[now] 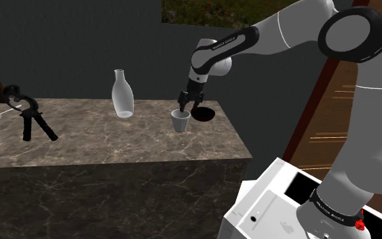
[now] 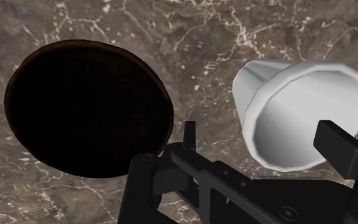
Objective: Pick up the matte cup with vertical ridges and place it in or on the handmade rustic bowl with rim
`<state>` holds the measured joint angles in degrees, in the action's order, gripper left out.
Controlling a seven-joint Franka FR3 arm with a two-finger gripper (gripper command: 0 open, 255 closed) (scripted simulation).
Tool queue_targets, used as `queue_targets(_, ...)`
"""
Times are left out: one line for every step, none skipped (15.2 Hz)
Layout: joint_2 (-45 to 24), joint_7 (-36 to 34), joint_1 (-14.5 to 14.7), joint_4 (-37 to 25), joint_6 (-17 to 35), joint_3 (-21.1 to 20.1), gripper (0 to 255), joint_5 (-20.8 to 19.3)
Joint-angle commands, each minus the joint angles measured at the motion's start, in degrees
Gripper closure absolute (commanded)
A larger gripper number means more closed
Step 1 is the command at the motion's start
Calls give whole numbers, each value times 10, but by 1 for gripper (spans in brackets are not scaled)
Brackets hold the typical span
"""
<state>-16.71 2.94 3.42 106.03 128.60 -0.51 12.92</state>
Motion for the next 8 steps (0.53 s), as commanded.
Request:
queue_targets(-12, 0, 2, 0, 13, -1, 0, 2)
queue_targets(-16, 1, 2, 2, 19, -2, 0, 3)
queue_targets(-21, 1, 3, 3, 25, -3, 0, 3)
queue_targets(-25, 2, 3, 4, 31, -3, 0, 4)
queue_targets(-30, 2, 4, 5, 37, -4, 0, 5)
queue_targets(-33, 2, 4, 6, 40, -4, 0, 5)
queue_targets(-33, 2, 4, 6, 40, -4, 0, 5)
queue_targets(-33, 2, 4, 6, 40, -4, 0, 5)
